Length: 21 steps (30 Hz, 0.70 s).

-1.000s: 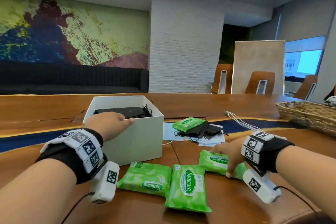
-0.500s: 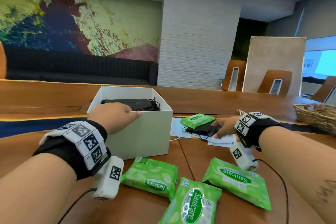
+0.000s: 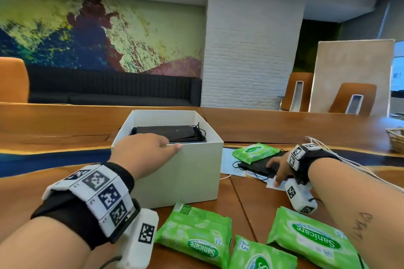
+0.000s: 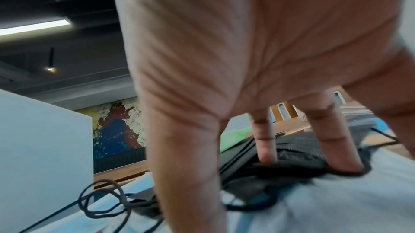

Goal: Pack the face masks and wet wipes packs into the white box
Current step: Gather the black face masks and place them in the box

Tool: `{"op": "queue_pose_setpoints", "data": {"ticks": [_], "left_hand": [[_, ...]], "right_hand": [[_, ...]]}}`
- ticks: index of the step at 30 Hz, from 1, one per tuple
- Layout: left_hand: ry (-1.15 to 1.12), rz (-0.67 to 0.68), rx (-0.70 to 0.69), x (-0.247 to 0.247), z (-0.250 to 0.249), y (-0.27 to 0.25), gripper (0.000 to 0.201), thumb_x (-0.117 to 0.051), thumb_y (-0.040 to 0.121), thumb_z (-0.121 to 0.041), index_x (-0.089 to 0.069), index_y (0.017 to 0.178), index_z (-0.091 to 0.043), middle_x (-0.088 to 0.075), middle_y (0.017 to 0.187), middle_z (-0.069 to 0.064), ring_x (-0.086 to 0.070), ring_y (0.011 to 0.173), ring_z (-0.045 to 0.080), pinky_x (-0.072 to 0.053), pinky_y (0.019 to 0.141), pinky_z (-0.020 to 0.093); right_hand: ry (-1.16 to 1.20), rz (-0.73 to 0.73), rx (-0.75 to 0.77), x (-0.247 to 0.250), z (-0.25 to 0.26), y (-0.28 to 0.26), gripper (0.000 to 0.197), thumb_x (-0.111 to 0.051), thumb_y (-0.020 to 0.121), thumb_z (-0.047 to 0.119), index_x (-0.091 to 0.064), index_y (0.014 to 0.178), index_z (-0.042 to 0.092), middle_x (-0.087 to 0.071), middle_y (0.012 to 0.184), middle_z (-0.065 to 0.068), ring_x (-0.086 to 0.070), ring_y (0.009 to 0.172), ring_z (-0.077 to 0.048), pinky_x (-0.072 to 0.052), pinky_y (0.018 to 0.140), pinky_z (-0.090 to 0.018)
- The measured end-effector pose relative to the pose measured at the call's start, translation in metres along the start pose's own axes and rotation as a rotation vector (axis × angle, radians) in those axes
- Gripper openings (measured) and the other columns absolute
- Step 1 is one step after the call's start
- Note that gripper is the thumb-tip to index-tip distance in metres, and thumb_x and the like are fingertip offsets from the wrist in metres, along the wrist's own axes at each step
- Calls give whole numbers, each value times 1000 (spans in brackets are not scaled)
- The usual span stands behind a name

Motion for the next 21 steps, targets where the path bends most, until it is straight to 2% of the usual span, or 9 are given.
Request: {"op": "queue_pose_setpoints", "data": {"ticks": [3,5,7,10,12,15,17,19,21], "left_hand": [[-9,11,12,0,2,-1,51,-25,91,-68,-60,86,-30,-62,85,-12,-60,89,12,-51,76,29],[-13,12,18,0,1,-2,52,-25,91,-68,-62,89,-31,-64,87,-12,-60,89,11,-52,77,29],[-14,9,17,2,0,-3,50,-26,92,-67,-57,80,-31,-61,81,-12,-59,86,12,-51,74,28],[-15,10,16,2,-2,-4,51,-27,92,-66,-49,67,-28,-55,71,-12,-58,80,12,-48,70,27],[-17,14,21,2,-2,-4,51,-27,92,-66,-53,71,-28,-58,75,-11,-58,82,12,-48,70,26],[-9,9,34,3,-1,-5,53,-26,92,-66,-63,87,-28,-65,87,-10,-59,89,12,-49,73,27],[-6,7,38,4,-2,-6,54,-26,92,-66,-65,97,-29,-66,96,-9,-59,94,13,-51,77,29],[6,5,39,4,-2,-7,54,-25,92,-66,-65,100,-30,-66,98,-9,-59,96,13,-50,77,29],[7,4,40,4,-2,-6,54,-25,92,-67,-65,101,-31,-66,99,-9,-59,96,14,-50,77,29]], "right_hand": [[-56,16,-24,-3,0,-3,68,-68,86,23,-30,142,23,-40,140,-5,-41,98,-17,-40,73,-23],[-73,23,-1,-4,3,-6,67,-68,85,24,-31,141,24,-49,118,4,-47,85,-16,-40,69,-23],[-61,28,32,-3,8,-8,65,-69,85,27,-33,138,27,-41,88,13,-42,69,-8,-37,56,-20],[-29,41,88,-3,21,-9,59,-71,82,32,-38,131,35,-47,88,9,-49,70,-9,-43,58,-21],[159,106,129,-10,32,-4,48,-73,81,27,-48,121,35,-63,87,2,-62,73,-16,-53,65,-28],[471,181,197,-12,50,-7,21,-65,87,9,-60,106,17,-67,66,-1,-63,56,-11,-53,57,-24],[441,153,223,-4,51,-12,16,-63,89,11,-65,105,12,-66,69,-1,-61,52,-8,-50,55,-22],[351,86,218,7,47,-16,18,-64,88,17,-67,106,16,-65,75,1,-59,55,-7,-49,55,-20],[231,7,200,16,41,-18,25,-67,86,25,-63,110,27,-62,93,5,-60,77,-10,-48,71,-23]]}}
Point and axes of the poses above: each hand's wrist, its own y-axis towards the middle knuckle, its own x-axis out of the back of the hand, z = x × y, the point moved 9 cm from there along y, towards the middle knuckle
